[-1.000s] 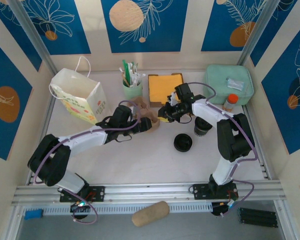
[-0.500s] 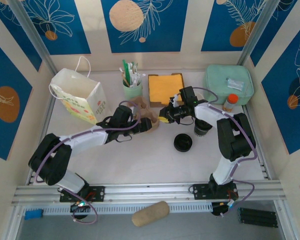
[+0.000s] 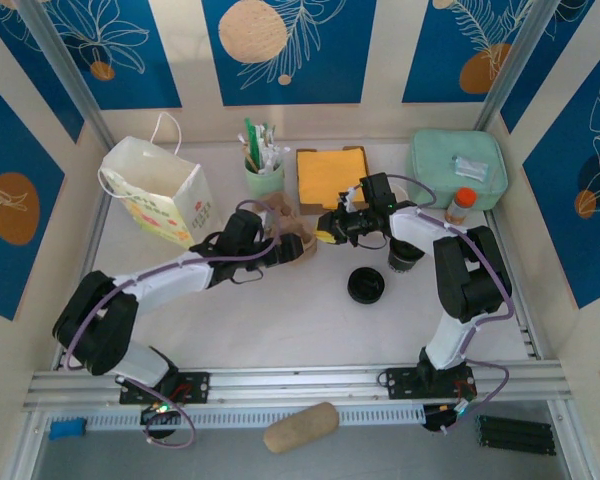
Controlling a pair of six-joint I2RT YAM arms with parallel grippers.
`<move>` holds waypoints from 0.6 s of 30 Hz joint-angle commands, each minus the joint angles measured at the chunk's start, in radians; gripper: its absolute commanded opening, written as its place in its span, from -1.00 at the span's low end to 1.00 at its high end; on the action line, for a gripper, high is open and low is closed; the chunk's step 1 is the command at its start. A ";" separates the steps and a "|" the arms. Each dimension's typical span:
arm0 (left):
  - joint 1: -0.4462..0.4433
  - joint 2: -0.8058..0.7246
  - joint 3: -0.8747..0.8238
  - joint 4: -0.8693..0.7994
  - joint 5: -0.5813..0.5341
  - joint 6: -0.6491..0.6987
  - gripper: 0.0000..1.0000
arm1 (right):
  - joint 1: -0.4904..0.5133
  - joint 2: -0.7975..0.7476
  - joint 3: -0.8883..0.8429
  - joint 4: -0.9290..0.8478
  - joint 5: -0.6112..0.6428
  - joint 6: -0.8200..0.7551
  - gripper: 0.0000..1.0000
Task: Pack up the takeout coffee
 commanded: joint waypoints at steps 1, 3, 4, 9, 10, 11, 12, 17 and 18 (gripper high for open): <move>0.015 -0.033 0.041 -0.024 -0.018 -0.004 0.99 | -0.004 -0.018 -0.002 0.014 -0.041 0.015 -0.64; 0.018 -0.035 0.048 -0.027 -0.016 -0.004 0.99 | -0.003 -0.017 -0.002 0.014 -0.041 0.015 -0.64; 0.021 -0.033 0.049 -0.027 -0.015 -0.004 0.99 | -0.004 -0.017 -0.001 0.014 -0.042 0.014 -0.65; 0.025 -0.026 0.055 -0.013 -0.008 -0.014 0.99 | -0.004 -0.017 -0.002 0.012 -0.041 0.012 -0.64; 0.027 -0.025 0.057 -0.009 -0.007 -0.016 0.99 | -0.004 -0.017 -0.002 0.010 -0.042 0.011 -0.64; 0.026 -0.022 0.057 -0.006 -0.006 -0.018 0.99 | -0.004 -0.017 -0.002 0.010 -0.042 0.010 -0.64; 0.027 -0.018 0.058 -0.001 -0.004 -0.019 0.99 | -0.004 -0.017 -0.002 0.011 -0.042 0.009 -0.64; 0.028 -0.003 0.068 0.016 0.005 -0.027 0.99 | -0.006 -0.017 -0.004 0.010 -0.043 0.010 -0.64; 0.027 0.000 0.070 0.019 0.007 -0.027 0.99 | -0.007 -0.017 -0.004 0.011 -0.043 0.010 -0.65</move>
